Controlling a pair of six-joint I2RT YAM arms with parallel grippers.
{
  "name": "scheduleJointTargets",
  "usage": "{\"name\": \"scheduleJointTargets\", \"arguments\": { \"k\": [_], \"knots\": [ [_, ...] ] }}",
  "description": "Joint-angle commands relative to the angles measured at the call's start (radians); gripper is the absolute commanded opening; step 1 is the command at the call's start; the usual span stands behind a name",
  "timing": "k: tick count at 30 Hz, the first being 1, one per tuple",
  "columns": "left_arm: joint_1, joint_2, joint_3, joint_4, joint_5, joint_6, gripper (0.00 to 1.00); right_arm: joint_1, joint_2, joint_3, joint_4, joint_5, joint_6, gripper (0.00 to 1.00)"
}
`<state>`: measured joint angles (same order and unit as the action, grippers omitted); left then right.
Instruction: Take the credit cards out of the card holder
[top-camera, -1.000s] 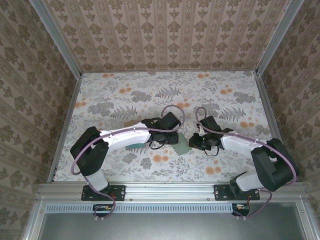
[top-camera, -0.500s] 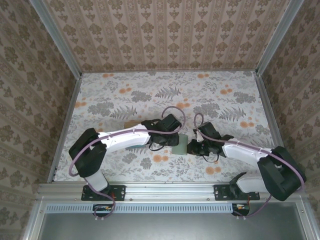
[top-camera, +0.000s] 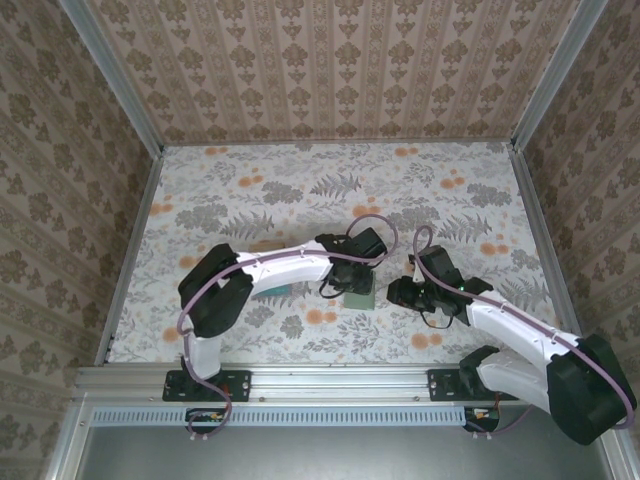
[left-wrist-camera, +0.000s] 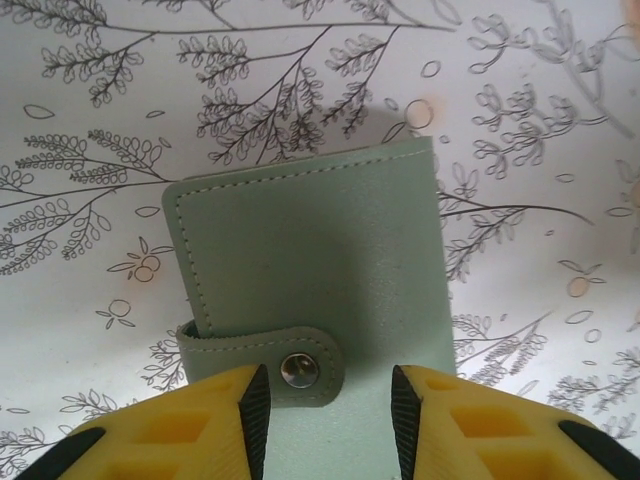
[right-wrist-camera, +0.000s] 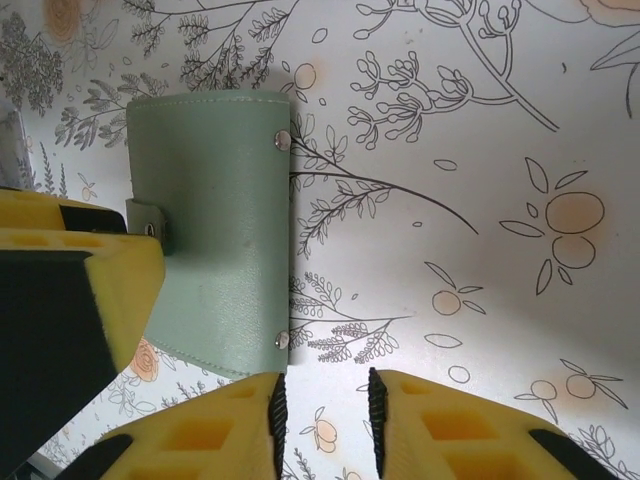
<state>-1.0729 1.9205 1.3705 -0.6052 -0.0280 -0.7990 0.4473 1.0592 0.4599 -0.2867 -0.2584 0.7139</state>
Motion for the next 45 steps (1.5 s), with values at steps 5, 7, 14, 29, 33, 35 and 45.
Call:
{"name": "scheduleJointTargets", "arguments": {
  "k": [5, 7, 14, 29, 33, 35, 45],
  "knots": [
    [-0.005, 0.059, 0.066, -0.105, -0.042, 0.022, 0.39, -0.007, -0.026, -0.01, -0.036, 0.014, 0.004, 0.35],
    [-0.006, 0.071, 0.071, -0.12, -0.049, 0.024, 0.37, -0.007, -0.024, -0.009, -0.033, 0.01, 0.005, 0.35],
    [-0.012, 0.112, 0.107, -0.166, -0.08, 0.063, 0.22, -0.007, -0.006, 0.001, -0.02, -0.007, 0.006, 0.36],
    [-0.005, 0.012, -0.033, 0.026, -0.01, 0.064, 0.0, -0.005, 0.232, 0.105, 0.211, -0.2, 0.063, 0.0],
    [-0.001, 0.006, -0.045, 0.042, -0.001, 0.064, 0.0, -0.005, 0.316, 0.135, 0.25, -0.214, 0.073, 0.0],
    [-0.001, 0.006, -0.047, 0.047, 0.004, 0.064, 0.0, -0.005, 0.363, 0.142, 0.275, -0.223, 0.078, 0.0],
    [0.018, -0.013, -0.054, 0.042, 0.013, 0.058, 0.0, -0.012, 0.523, 0.18, 0.28, -0.193, 0.096, 0.0]
  ]
}}
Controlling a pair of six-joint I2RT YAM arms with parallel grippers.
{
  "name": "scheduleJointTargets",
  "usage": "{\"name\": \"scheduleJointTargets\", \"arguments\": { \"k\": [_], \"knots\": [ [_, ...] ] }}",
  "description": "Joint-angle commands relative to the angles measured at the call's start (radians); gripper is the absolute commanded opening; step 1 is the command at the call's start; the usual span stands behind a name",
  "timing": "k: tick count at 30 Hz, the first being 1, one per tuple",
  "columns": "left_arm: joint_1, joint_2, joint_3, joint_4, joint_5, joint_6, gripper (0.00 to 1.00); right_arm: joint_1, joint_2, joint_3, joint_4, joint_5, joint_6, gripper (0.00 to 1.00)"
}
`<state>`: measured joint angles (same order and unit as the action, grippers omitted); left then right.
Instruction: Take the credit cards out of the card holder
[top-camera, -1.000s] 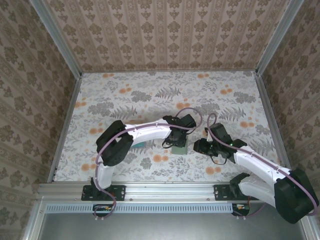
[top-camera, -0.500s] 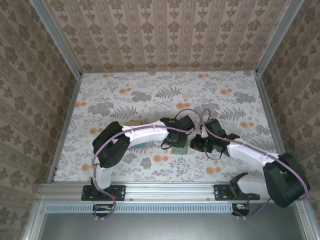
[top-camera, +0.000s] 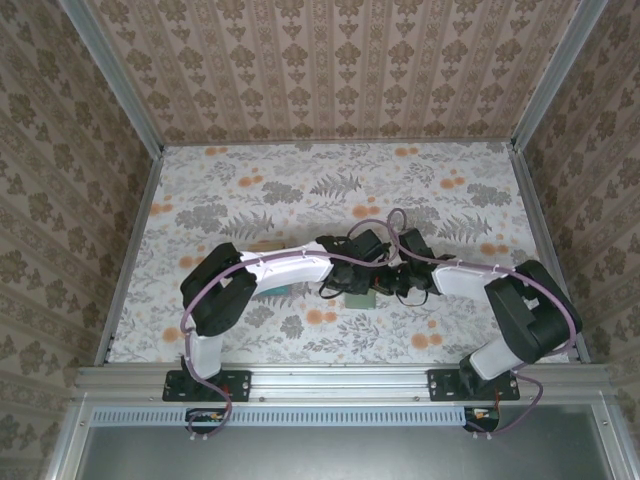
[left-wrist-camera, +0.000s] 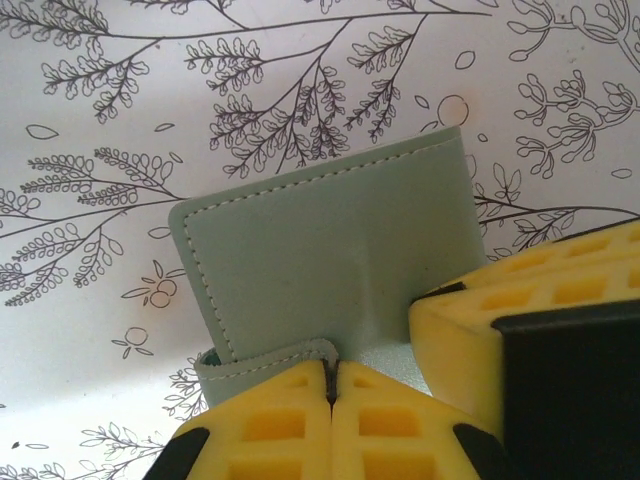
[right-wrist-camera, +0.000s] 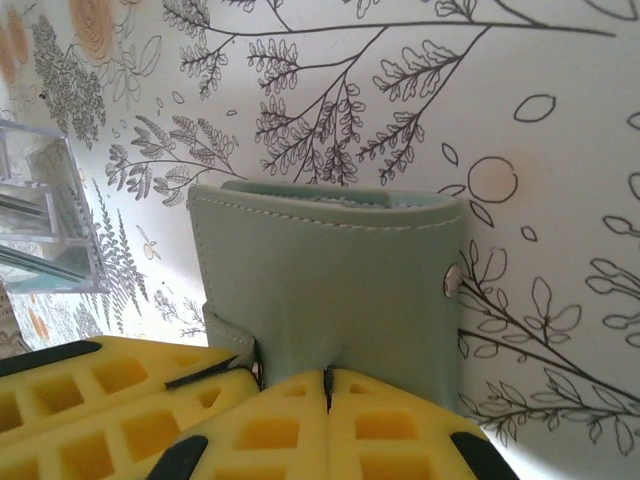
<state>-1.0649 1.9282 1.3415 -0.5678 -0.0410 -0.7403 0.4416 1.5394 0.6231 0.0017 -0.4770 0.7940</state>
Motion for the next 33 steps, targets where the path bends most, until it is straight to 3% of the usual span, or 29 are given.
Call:
{"name": "scheduleJointTargets", "arguments": {
  "k": [1, 9, 22, 27, 29, 33],
  "knots": [
    [0.011, -0.027, -0.027, 0.005, 0.023, -0.001, 0.0, -0.006, 0.05, 0.022, -0.028, 0.042, 0.008, 0.0],
    [0.05, -0.098, -0.065, -0.042, -0.015, 0.002, 0.0, -0.006, 0.102, 0.036, -0.18, 0.189, -0.011, 0.0],
    [0.08, -0.197, -0.141, -0.065, -0.044, -0.007, 0.0, -0.006, 0.105, 0.031, -0.19, 0.206, -0.01, 0.0],
    [0.084, -0.194, -0.129, -0.013, 0.019, 0.029, 0.0, -0.006, 0.096, 0.038, -0.174, 0.181, -0.015, 0.0],
    [0.074, -0.178, -0.118, 0.018, 0.05, 0.034, 0.18, -0.006, 0.083, 0.036, -0.165, 0.176, -0.015, 0.0],
    [0.047, -0.121, -0.074, 0.036, 0.066, 0.036, 0.36, -0.007, 0.05, 0.029, -0.136, 0.157, -0.014, 0.0]
  ]
}}
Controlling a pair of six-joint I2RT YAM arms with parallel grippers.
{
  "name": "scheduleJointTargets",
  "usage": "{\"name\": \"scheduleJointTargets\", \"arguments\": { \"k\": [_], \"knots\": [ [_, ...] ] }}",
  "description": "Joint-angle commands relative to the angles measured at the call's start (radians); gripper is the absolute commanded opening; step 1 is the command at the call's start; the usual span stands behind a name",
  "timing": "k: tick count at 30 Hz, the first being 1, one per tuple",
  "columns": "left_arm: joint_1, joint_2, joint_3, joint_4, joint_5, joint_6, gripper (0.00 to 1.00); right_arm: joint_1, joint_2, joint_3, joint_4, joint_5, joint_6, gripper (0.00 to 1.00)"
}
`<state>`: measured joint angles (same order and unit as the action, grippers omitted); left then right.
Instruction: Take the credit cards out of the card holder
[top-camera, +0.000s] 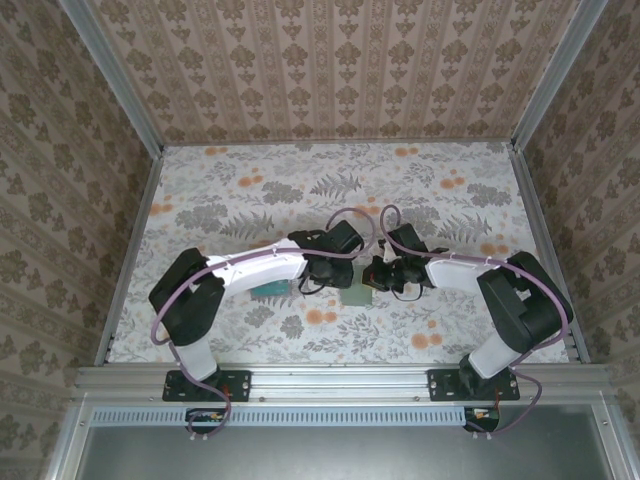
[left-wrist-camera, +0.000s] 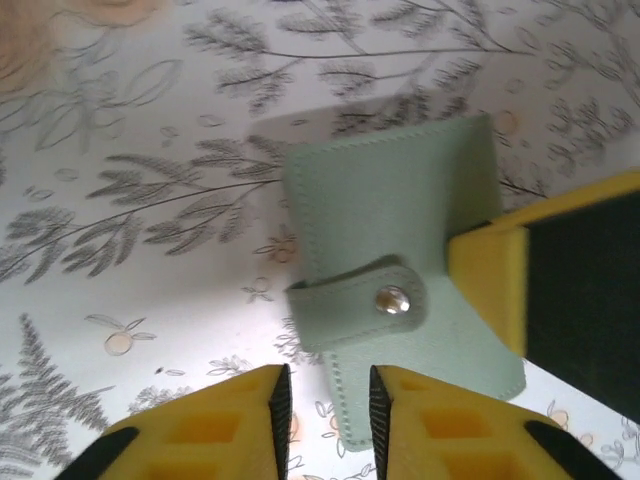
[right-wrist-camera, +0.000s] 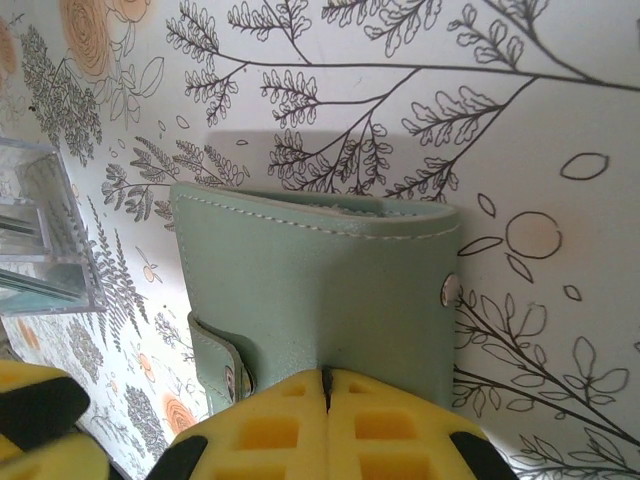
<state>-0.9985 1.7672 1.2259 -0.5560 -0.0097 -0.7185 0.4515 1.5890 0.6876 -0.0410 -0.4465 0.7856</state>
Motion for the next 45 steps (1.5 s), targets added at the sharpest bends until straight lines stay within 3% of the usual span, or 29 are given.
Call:
{"name": "scheduleJointTargets", "arguments": {
  "k": [1, 5, 14, 29, 36, 45],
  "knots": [
    [-0.022, 0.056, 0.053, 0.017, 0.034, 0.013, 0.36, -0.017, -0.012, -0.038, -0.084, 0.122, -0.004, 0.0],
    [-0.024, 0.083, 0.066, 0.011, 0.024, -0.007, 0.42, -0.017, -0.092, -0.035, -0.076, 0.114, -0.002, 0.01],
    [-0.031, 0.114, 0.103, -0.002, 0.022, -0.004, 0.43, -0.023, -0.23, -0.083, -0.085, 0.107, 0.007, 0.03],
    [-0.037, 0.192, 0.149, -0.061, 0.0, -0.007, 0.44, -0.022, -0.205, -0.198, 0.128, -0.018, 0.071, 0.0],
    [-0.031, 0.213, 0.148, -0.061, -0.009, -0.016, 0.41, -0.022, -0.136, -0.2, 0.18, -0.057, 0.079, 0.0],
    [-0.022, 0.245, 0.15, -0.073, -0.03, -0.018, 0.26, -0.021, -0.049, -0.188, 0.183, -0.048, 0.078, 0.0]
  ]
}}
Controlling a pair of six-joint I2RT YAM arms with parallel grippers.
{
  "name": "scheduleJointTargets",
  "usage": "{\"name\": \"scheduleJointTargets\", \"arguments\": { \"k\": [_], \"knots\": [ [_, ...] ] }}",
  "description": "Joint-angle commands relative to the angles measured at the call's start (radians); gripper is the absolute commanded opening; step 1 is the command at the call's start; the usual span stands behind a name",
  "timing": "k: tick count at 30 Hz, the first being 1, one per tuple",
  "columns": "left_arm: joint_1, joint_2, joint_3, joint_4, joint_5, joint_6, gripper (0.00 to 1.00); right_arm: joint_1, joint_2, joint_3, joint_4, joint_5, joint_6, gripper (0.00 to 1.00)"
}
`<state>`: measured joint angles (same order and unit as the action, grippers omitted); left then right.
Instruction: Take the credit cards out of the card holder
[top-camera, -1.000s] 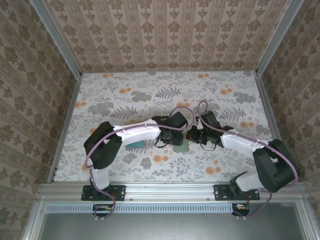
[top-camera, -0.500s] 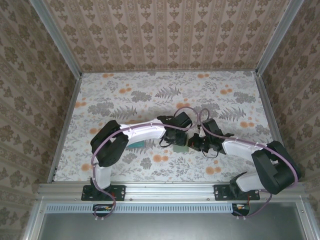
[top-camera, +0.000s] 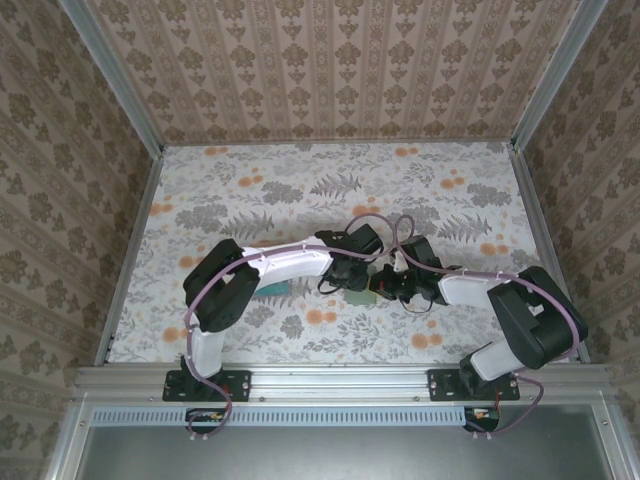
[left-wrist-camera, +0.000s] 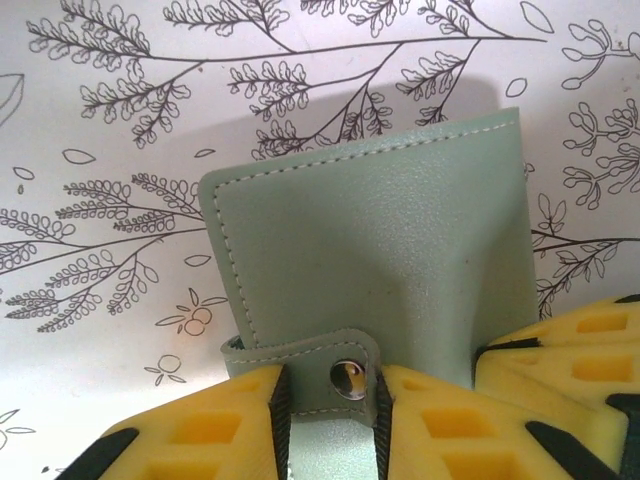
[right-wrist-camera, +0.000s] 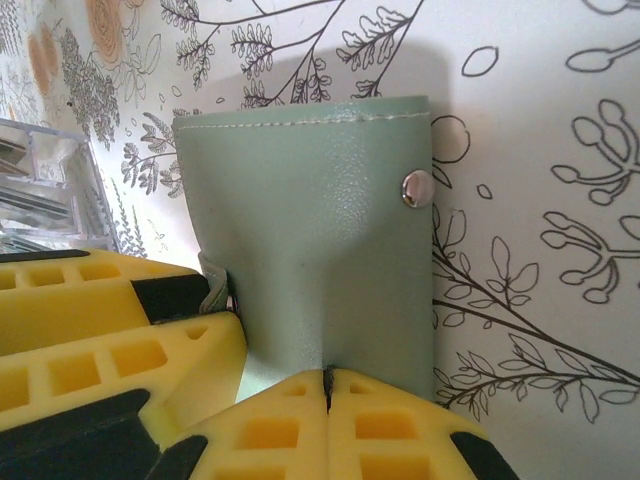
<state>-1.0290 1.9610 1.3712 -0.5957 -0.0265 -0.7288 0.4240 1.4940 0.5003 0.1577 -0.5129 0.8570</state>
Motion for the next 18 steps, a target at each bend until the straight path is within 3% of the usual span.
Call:
{"name": "scheduleJointTargets", "arguments": {
  "k": [1, 4, 5, 18],
  "knots": [
    [0.01, 0.053, 0.005, -0.034, -0.016, -0.01, 0.21, 0.007, 0.047, -0.002, -0.02, 0.02, 0.004, 0.0],
    [0.013, 0.054, 0.009, -0.039, -0.029, -0.01, 0.09, 0.007, 0.057, 0.009, -0.076, 0.043, -0.006, 0.0],
    [0.014, 0.054, 0.011, -0.044, -0.033, -0.009, 0.01, 0.007, 0.064, 0.017, -0.1, 0.051, -0.014, 0.0],
    [0.092, -0.066, -0.117, -0.021, -0.074, -0.019, 0.0, 0.004, 0.154, 0.024, -0.24, 0.148, -0.01, 0.0]
  ]
}}
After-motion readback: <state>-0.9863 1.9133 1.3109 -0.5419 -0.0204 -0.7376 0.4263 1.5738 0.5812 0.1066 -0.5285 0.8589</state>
